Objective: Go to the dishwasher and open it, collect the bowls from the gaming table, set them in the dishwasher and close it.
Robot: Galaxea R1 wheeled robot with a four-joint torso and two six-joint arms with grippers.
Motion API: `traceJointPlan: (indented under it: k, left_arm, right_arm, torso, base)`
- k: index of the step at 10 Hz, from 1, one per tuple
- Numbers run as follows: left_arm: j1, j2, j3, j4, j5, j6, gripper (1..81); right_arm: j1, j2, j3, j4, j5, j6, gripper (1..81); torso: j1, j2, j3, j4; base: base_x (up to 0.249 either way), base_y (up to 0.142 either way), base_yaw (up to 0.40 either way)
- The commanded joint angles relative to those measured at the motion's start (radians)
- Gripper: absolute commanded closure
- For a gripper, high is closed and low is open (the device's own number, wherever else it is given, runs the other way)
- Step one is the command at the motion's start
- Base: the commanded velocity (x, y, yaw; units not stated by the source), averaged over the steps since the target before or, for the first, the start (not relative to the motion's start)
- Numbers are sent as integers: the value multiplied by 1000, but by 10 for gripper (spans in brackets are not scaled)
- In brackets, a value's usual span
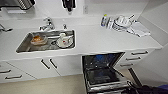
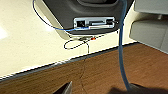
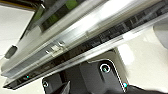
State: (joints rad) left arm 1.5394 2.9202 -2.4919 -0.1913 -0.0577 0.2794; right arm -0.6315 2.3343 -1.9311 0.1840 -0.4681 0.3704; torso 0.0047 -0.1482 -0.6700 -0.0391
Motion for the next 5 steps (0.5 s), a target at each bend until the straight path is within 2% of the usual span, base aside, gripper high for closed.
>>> traceJointPlan:
  k: [1,2,3,5]
  left_arm:
    - [32,-1,2,-11,91,-2,10]
    - [32,-1,2,-10,90,-2,10]
    - [31,1,4,-10,90,-2,10]
    - [20,7,2,-13,88,-2,10]
  right_arm:
    - [-118,-108,46,5,-67,-57,10]
    - [-169,-106,44,5,-55,-80,10]
    - [-217,-99,44,5,-43,-105,10]
    - [-303,-85,37,6,-35,-134,10]
  torso:
    - [0,0,0,0]
    - [0,0,0,0]
    - [64,-100,0,0]
    - [68,-106,0,0]
  base:
    - [0,0,0]
    - [0,0,0]
    - [0,0,0]
    - [0,0,0]
